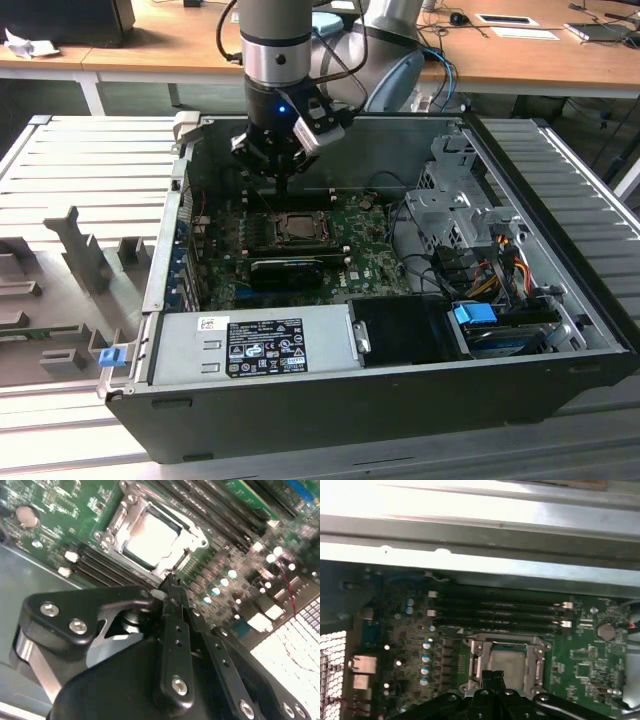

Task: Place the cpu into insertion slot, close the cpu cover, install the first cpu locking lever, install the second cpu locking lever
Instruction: 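Install the first cpu locking lever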

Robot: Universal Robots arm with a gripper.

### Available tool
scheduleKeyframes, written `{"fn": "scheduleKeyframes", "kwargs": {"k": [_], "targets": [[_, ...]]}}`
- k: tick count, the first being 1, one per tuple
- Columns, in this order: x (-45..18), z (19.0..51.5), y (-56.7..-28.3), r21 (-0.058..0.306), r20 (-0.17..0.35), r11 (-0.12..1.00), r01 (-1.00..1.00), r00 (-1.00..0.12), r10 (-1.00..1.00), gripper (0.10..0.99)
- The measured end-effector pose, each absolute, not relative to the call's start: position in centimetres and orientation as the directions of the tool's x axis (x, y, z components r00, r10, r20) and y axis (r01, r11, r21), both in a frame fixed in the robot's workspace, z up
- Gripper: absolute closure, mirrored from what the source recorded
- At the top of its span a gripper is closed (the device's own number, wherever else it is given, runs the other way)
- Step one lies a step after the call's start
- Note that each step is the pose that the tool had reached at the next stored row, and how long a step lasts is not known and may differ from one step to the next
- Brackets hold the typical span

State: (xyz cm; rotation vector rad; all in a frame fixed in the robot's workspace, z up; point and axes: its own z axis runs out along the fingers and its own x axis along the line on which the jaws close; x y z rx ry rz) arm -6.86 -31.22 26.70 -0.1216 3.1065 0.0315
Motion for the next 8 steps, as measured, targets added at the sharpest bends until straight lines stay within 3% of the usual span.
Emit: {"fn": "scheduleKeyframes", "kwargs": {"k": [8], "targets": [[-10.8, 26.0, -31.1, 0.019, -0.033, 0.999, -0.037, -0.999, -0.037, 0.980]]}}
